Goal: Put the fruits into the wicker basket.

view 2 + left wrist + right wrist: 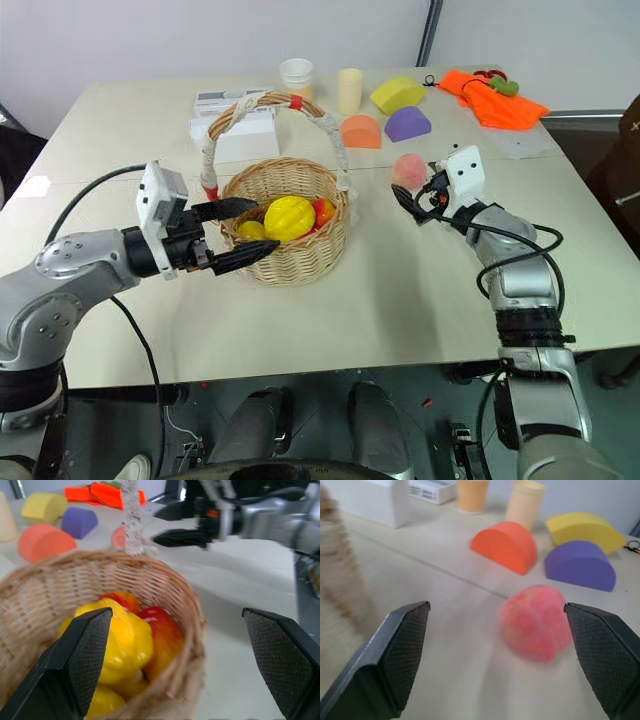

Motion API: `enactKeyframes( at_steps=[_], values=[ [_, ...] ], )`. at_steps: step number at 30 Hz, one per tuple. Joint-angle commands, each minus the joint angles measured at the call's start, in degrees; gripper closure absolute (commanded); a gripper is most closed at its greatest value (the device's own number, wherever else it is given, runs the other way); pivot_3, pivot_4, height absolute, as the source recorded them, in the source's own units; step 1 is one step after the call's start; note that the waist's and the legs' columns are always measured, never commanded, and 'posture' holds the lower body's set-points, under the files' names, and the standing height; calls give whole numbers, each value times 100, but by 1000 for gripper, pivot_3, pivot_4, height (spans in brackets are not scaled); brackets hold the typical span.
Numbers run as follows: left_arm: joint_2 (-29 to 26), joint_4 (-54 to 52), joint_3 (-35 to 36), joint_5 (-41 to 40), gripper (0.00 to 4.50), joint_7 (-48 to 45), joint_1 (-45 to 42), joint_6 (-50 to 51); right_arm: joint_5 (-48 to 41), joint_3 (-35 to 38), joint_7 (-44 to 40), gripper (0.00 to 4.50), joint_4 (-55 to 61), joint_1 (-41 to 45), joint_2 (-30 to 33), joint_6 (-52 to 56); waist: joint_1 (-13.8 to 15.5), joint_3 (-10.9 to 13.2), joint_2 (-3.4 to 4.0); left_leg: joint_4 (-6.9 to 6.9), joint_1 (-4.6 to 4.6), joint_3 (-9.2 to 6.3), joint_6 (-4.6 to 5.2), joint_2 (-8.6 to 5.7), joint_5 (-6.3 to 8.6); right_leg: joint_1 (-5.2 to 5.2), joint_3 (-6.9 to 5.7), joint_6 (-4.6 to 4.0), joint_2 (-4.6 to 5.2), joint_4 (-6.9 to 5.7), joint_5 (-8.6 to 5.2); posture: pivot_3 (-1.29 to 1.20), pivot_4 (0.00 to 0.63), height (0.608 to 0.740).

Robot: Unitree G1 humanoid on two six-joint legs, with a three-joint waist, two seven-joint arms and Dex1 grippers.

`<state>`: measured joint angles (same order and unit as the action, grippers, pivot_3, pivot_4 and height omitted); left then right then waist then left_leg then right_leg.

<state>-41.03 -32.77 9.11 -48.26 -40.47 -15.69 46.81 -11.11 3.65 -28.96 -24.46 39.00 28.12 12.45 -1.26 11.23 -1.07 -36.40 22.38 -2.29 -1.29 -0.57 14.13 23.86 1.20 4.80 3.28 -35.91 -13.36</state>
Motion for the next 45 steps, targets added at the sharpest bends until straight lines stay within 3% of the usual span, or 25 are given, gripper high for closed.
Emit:
enactKeyframes(
  at_steps=[1,6,10,23,26,29,31,34,39,45],
  values=[
    [-38,-231,299,-120,63,-118,133,-252,241,60,281,0,-1142,725,-203,-544,14,0,0,0,0,5,-1,-1,-1,4,5,-4,0,-5,-2,0,150,740],
    [16,-248,335,-195,63,-32,178,-274,411,75,365,0,-2544,1421,-418,-947,39,0,-1,-8,3,8,-2,0,-1,4,10,10,0,-9,5,0,150,740],
    [109,-362,357,-309,63,107,193,-255,801,-38,896,0,-3471,1771,-450,-1217,17,-1,-2,-9,2,16,-2,0,-1,5,15,12,3,-10,7,0,150,740],
    [92,-332,353,-502,63,187,121,-259,1243,33,1377,0,-4250,1884,-429,-1661,-83,-1,-3,-8,-3,16,-2,4,-1,5,16,12,-5,-16,7,0,150,740],
    [94,-310,337,-490,0,197,95,-260,1209,104,1391,820,-4309,1915,-414,-1725,-126,-1,-2,-7,-3,15,-1,4,-1,5,17,15,-5,-17,9,0,150,740],
    [97,-303,339,-487,0,209,84,-257,1210,125,1379,1953,-4318,1932,-392,-1795,-127,-1,-2,-6,-3,15,-1,5,-1,6,17,16,-6,-18,9,0,150,740],
    [97,-307,354,-488,0,218,102,-259,1209,139,1352,2191,-4272,1922,-377,-1864,-127,-1,-2,-6,-3,15,-1,5,-1,7,17,16,-6,-18,9,0,150,740],
    [91,-329,384,-481,0,240,159,-262,1280,98,1372,2191,-4173,1871,-334,-1958,-127,-1,-2,-6,-3,16,-1,5,-1,7,17,16,-6,-17,9,0,150,740],
    [-18,-339,766,-474,0,213,466,-344,1113,131,724,2191,-3013,1253,-13,-2010,-108,-1,-2,-3,-1,15,-1,6,-1,9,18,17,-6,-17,9,0,150,740],
    [-25,-179,1512,-408,0,-215,1196,-895,-177,481,-1070,2191,811,-861,790,-831,-61,-1,0,12,2,16,0,18,0,19,18,26,0,-18,8,0,150,740]
  ],
)
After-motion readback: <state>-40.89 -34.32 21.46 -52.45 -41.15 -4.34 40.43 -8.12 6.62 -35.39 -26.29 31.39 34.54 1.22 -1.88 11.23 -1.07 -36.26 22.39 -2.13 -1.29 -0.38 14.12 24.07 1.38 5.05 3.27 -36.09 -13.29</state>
